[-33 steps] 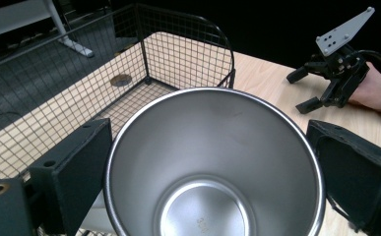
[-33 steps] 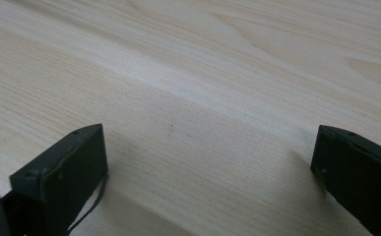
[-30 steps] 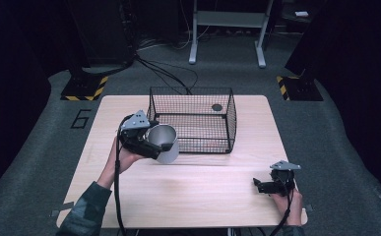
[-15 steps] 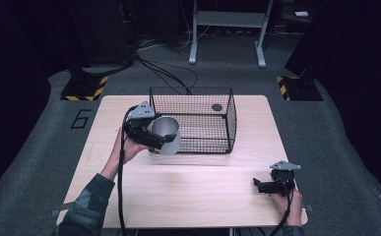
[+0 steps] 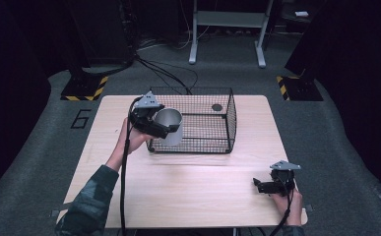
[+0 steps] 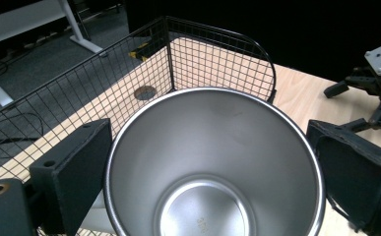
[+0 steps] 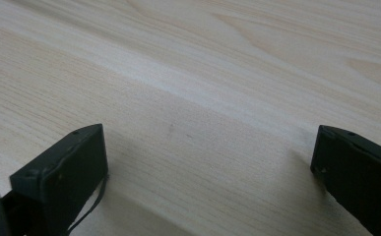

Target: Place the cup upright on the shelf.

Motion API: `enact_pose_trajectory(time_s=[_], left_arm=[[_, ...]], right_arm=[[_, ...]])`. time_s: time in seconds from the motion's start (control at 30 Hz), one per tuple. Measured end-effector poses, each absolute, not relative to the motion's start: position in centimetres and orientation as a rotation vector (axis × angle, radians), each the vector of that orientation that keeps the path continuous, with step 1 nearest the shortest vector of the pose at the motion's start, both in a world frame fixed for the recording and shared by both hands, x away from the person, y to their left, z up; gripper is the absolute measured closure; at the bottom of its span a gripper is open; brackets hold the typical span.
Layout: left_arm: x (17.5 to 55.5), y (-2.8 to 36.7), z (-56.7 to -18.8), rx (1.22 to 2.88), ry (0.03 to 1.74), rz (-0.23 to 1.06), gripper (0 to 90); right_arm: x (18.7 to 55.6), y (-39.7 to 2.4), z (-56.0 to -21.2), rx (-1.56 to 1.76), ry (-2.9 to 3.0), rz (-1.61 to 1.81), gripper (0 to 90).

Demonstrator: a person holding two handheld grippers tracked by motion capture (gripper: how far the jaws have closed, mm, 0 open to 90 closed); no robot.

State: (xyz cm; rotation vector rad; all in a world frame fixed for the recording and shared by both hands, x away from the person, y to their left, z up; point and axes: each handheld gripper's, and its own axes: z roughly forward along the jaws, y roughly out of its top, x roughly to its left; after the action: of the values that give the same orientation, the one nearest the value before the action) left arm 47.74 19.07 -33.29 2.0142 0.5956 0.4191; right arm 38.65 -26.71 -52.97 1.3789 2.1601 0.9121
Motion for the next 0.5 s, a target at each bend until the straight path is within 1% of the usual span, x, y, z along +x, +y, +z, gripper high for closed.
enact_pose_trajectory(time_s=[0.5], left_arm=[[50.6,17.8,-33.4,2.016,0.638,0.435,6.5]], right_arm=[[38.6,-26.7,-53.0,1.379,2.16,0.912,0.1]])
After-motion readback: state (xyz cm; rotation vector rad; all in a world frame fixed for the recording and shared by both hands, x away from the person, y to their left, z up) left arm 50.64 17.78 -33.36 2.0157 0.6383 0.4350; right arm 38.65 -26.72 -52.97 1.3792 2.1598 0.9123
